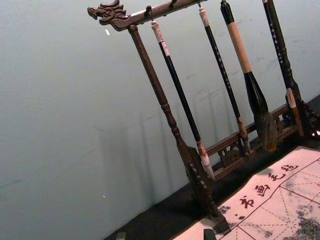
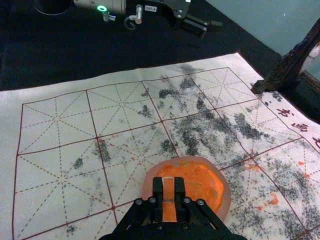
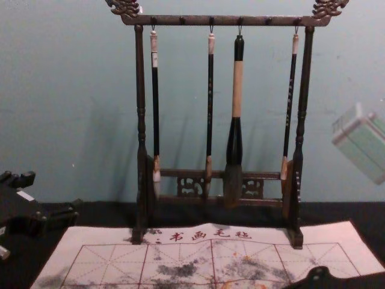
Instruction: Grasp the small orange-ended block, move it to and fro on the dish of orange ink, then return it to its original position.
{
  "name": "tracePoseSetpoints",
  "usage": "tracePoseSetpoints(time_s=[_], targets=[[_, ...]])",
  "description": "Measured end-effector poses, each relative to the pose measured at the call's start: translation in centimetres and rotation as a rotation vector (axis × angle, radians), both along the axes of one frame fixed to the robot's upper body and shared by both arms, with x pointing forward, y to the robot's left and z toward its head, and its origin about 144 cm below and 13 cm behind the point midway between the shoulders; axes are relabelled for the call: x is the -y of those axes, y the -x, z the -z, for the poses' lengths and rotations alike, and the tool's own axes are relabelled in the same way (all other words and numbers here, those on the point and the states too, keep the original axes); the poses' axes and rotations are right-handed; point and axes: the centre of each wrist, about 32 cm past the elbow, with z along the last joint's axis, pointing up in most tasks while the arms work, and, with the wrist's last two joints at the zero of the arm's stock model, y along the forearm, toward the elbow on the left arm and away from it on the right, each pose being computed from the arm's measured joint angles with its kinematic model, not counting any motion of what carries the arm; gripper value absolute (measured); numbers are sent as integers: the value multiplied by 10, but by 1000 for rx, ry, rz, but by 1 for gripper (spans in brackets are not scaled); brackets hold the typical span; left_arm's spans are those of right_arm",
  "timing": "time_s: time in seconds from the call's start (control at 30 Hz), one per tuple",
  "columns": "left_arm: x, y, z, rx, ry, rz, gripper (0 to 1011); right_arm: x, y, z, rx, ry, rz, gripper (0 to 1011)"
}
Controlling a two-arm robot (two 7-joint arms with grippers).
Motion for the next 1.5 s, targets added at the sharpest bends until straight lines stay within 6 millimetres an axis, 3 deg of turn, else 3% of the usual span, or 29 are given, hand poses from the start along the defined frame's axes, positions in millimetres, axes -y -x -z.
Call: tracePoseSetpoints(time_s=[0.67, 1.5], targets=[[0, 0, 0, 0, 0, 0, 1001, -5, -8, 2, 12, 22, 48, 97], [0, 0, 0, 0, 0, 0, 1001, 9, -8, -7, 30, 40, 103, 96]])
